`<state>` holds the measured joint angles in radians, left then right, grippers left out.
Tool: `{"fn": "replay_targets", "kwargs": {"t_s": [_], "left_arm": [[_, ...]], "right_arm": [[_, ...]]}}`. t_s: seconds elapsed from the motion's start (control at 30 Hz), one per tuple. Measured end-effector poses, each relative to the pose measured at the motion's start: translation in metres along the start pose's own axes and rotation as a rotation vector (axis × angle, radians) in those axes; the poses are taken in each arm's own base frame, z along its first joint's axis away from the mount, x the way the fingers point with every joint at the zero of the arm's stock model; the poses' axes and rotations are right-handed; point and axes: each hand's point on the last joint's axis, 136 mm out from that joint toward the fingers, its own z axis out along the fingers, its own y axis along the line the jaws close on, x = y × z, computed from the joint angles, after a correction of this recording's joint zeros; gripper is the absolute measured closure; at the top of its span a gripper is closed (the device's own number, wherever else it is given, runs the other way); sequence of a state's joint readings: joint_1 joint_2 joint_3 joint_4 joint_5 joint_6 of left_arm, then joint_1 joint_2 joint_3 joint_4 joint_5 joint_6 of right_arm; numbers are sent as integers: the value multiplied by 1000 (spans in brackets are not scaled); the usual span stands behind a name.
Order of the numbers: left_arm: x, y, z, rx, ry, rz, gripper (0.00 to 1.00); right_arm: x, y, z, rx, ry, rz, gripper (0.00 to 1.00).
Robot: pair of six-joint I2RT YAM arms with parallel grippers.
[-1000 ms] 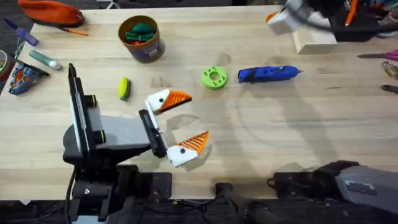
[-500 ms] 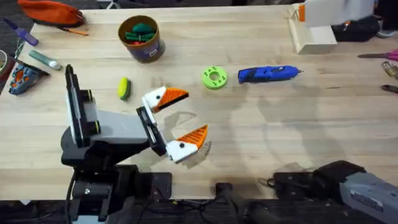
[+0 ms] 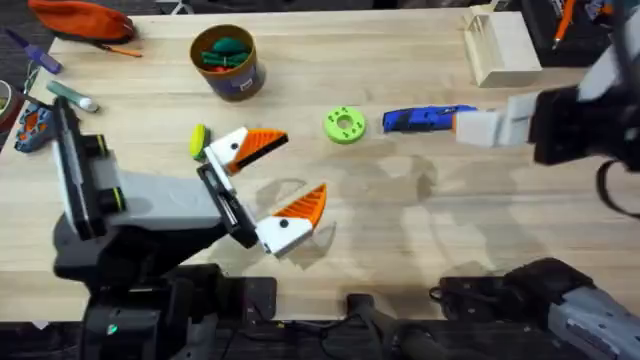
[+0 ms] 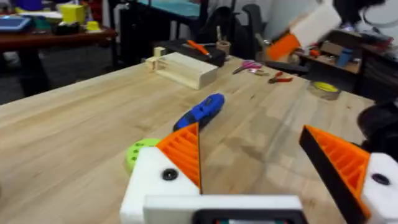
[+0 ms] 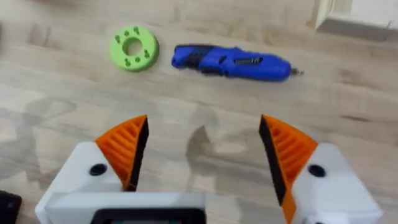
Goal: Pick up the gripper from the table and insert it into the empty holder that is missing its gripper. Then pick up a screw, insert it into the mounting hole, and use the screwdriver to tighten it. Finally, clean up the table by picking up the vegetable and placing it into the bucket.
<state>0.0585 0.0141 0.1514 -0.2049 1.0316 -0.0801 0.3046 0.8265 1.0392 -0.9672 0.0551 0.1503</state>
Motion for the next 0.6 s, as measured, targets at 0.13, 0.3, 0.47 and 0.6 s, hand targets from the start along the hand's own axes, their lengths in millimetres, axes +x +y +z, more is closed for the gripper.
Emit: {"fn": "replay_targets", "kwargs": {"t_s": [0.13,0.3,0.47,0.6], "left_arm": [[-8,9,-2,-68,42,-12,15],[-31,25,-3,-161,133,-14,15],[-66,48,-7,-281,261,-7,15],[-90,69,-14,-386,373,-25,15]], "right_arm": [[10,-1,7,4,27,22,11],[9,-1,7,4,22,33,11],[8,-1,7,4,21,36,10],[8,-2,7,9,20,36,11]]}}
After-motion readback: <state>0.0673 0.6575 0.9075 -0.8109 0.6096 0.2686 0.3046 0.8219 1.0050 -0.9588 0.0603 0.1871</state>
